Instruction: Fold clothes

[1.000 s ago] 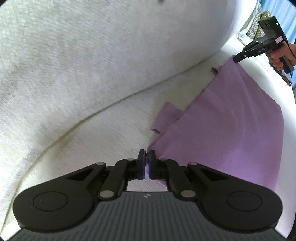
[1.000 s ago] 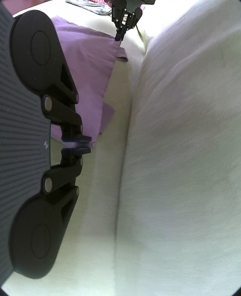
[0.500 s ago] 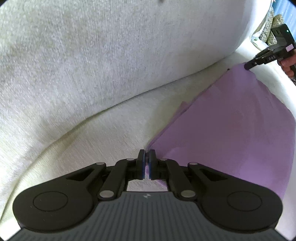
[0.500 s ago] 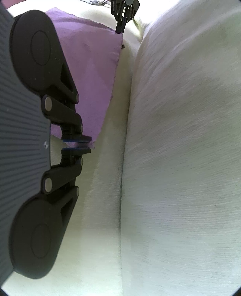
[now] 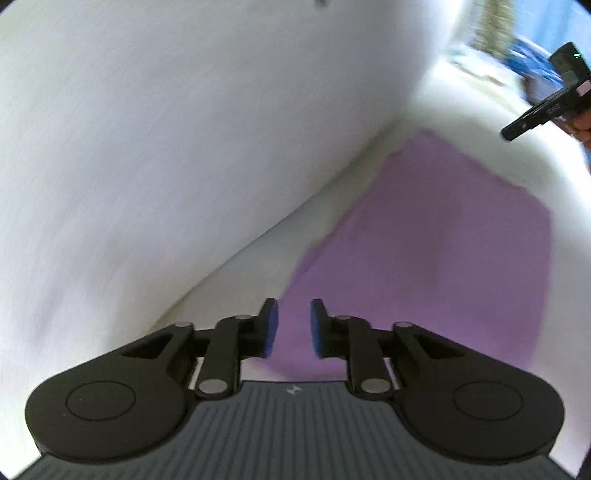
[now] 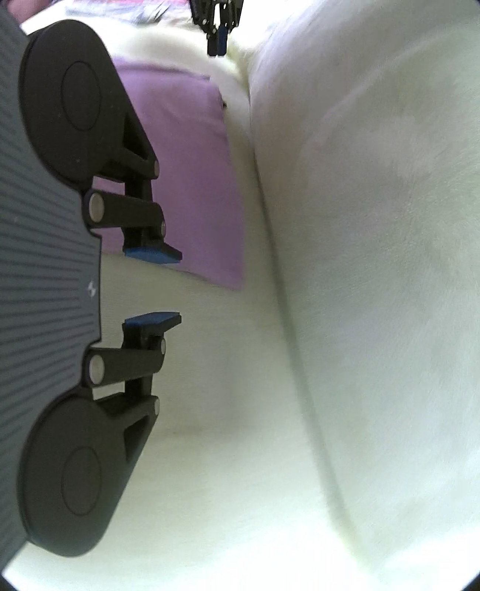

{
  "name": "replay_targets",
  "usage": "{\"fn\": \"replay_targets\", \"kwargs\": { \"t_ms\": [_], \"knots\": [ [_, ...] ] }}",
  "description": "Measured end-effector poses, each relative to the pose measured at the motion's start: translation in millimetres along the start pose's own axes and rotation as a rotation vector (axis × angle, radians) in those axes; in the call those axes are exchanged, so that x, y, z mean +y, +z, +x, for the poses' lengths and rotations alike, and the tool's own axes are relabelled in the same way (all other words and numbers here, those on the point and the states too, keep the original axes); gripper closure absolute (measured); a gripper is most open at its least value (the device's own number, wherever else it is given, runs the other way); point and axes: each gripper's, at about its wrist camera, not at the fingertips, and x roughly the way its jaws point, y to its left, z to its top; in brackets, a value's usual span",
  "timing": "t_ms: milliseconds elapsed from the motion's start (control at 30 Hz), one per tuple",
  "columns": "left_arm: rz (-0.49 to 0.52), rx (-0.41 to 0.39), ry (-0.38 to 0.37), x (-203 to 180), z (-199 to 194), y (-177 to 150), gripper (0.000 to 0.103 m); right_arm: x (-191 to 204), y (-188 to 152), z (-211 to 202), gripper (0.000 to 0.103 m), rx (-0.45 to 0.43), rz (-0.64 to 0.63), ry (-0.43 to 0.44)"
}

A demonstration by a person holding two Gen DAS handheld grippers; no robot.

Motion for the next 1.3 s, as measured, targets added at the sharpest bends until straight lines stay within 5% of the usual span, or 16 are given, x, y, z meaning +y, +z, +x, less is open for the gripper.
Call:
{"fn": "replay_targets", "kwargs": {
  "t_ms": [300, 667, 1000, 1300],
  "knots": [
    [0.3, 0.006, -0.093, -66.9, 56.7, 109.0, 0.068, -7.7, -122.8, -17.8, 0.072, 0.002, 0.329, 0.027],
    [0.646, 0.151, -0.067, -131.3, 125.4, 154.6, 0.063, 0.3, -140.9, -13.1, 0.065, -0.07, 0.347, 0.08],
    [0.72, 0.246, -0.11, -127.7, 141.3, 166.5, 0.063, -8.0, -139.5, -21.2, 0.063, -0.086, 0.307, 0.098],
    [0.685, 0.432, -0.192, -114.5, 149.2, 188.6, 0.067, -22.3, -137.8, -25.1, 0.063, -0.103, 0.308, 0.11]
  ]
}}
